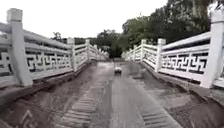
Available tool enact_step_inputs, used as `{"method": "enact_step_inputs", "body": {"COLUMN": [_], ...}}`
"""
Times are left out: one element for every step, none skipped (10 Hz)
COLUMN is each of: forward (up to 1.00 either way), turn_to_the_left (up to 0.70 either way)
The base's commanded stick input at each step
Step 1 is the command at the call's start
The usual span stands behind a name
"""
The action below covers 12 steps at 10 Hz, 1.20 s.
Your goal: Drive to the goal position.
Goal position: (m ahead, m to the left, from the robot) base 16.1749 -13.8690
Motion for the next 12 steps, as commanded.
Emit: {"method": "enact_step_inputs", "body": {"forward": [0.42,0.42,0.42,0.42,0.42,0.42,0.41,0.41,0.40,0.40,0.40,0.40], "turn_to_the_left": [0.03,0.03,0.03,0.03,0.03,0.03,0.03,0.03,0.03,0.03,0.03,0.03]}}
